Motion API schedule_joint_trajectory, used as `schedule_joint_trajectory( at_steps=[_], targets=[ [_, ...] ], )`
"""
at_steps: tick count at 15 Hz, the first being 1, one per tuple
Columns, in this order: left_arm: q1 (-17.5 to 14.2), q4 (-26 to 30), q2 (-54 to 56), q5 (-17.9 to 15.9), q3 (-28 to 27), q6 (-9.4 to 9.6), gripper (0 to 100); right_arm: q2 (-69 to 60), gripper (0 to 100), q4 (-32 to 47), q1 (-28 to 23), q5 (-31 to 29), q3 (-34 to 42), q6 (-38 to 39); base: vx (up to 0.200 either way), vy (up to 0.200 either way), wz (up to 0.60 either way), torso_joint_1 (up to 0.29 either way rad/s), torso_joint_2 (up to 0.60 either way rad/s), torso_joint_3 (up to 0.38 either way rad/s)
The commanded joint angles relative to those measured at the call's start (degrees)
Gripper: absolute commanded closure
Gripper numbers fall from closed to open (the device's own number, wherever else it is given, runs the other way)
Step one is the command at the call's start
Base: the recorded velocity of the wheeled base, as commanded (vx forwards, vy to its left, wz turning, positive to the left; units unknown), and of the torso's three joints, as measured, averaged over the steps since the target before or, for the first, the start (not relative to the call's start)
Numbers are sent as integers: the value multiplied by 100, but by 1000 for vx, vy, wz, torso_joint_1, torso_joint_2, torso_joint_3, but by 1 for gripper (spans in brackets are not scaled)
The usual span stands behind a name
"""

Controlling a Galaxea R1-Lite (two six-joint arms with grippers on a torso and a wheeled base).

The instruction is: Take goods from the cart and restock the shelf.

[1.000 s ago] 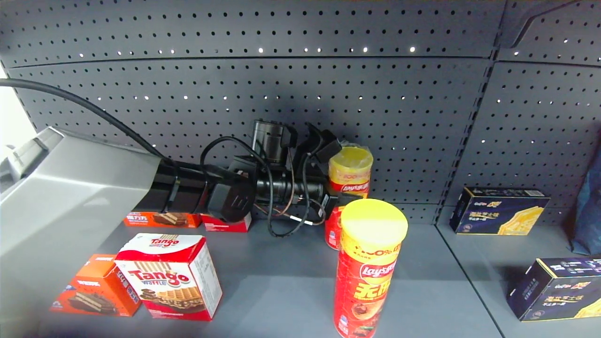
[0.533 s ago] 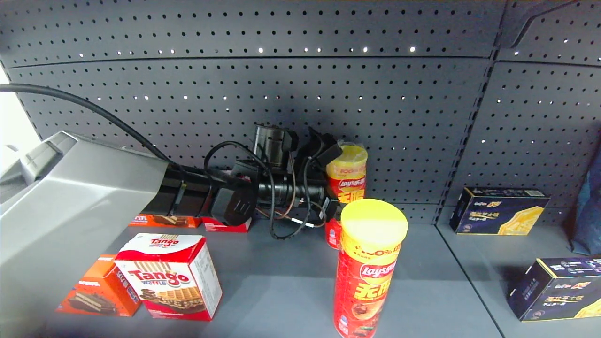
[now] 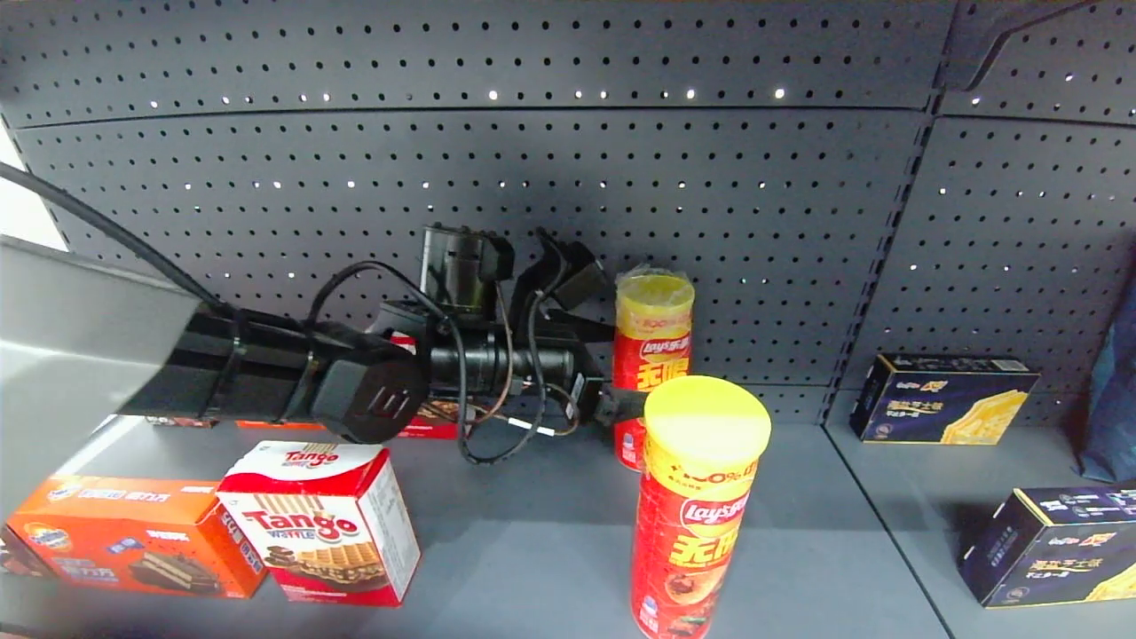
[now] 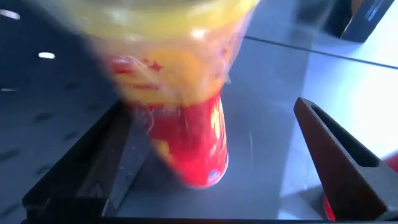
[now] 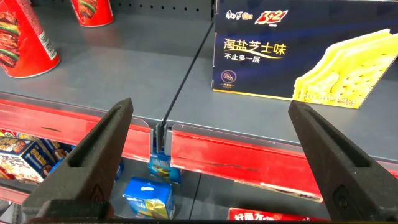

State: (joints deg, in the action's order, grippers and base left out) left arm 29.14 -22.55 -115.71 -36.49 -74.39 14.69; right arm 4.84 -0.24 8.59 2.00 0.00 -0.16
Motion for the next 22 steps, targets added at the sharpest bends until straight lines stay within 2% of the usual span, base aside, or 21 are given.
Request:
schedule_joint_trajectory(
  at_steps=[1, 2, 3, 5, 6, 9, 12, 13, 14, 16, 18, 19, 20, 21, 22],
  targets=[
    [-180, 5, 726, 1, 328, -1, 0, 8, 0, -2, 2, 2, 0, -2, 0, 0, 0, 0, 0, 0],
    [-224, -4, 954, 19, 557, -1, 0, 8, 0, -2, 2, 2, 0, -2, 0, 0, 0, 0, 0, 0],
    [-303, -4, 1367, 151, 1040, -19, 0, 8, 0, -2, 2, 2, 0, -2, 0, 0, 0, 0, 0, 0],
    [-382, -12, 1921, 309, 1647, -203, 0, 8, 0, -2, 2, 2, 0, -2, 0, 0, 0, 0, 0, 0],
    [-549, -91, 2352, 432, 2016, -265, 0, 8, 0, -2, 2, 2, 0, -2, 0, 0, 0, 0, 0, 0],
    [-1033, -179, 3063, 467, 2367, -265, 0, 8, 0, -2, 2, 2, 0, -2, 0, 0, 0, 0, 0, 0],
    [-1059, -153, 3573, 511, 2517, -247, 0, 8, 0, -2, 2, 2, 0, -2, 0, 0, 0, 0, 0, 0],
    [-1033, -135, 4039, 766, 2798, -238, 0, 8, 0, -2, 2, 2, 0, -2, 0, 0, 0, 0, 0, 0],
    [-1033, -109, 4417, 880, 3150, -238, 0, 17, 0, -2, 37, 46, 0, -37, 0, 0, 0, 0, 0, 0],
    [-1024, -91, 4839, 1073, 3598, -238, 0, 8, 0, -2, 37, 37, 0, -28, 0, 0, 0, 0, 0, 0],
    [-1015, -109, 5129, 1460, 4029, -247, 0, -1, 0, -37, -33, 11, -18, 7, 0, 0, 0, 0, 0, 0],
    [-1041, -135, 5199, 1504, 4081, -265, 0, 316, 0, -55, -121, -42, -782, 51, 0, 0, 0, 0, 0, 0],
    [-1059, -135, 5208, 1504, 4116, -265, 0, 1353, 0, 270, -86, -42, -2030, 394, 0, 0, 0, 0, 0, 0],
    [-1068, -144, 5208, 1513, 4204, -238, 0, 1854, 0, 648, 2, 64, -2593, 622, 0, 0, 0, 0, 0, 0],
    [-1077, -144, 5217, 1513, 4204, -230, 0, 1986, 0, 675, 125, 407, -2830, 350, 0, 0, 0, 0, 0, 0]
  ],
)
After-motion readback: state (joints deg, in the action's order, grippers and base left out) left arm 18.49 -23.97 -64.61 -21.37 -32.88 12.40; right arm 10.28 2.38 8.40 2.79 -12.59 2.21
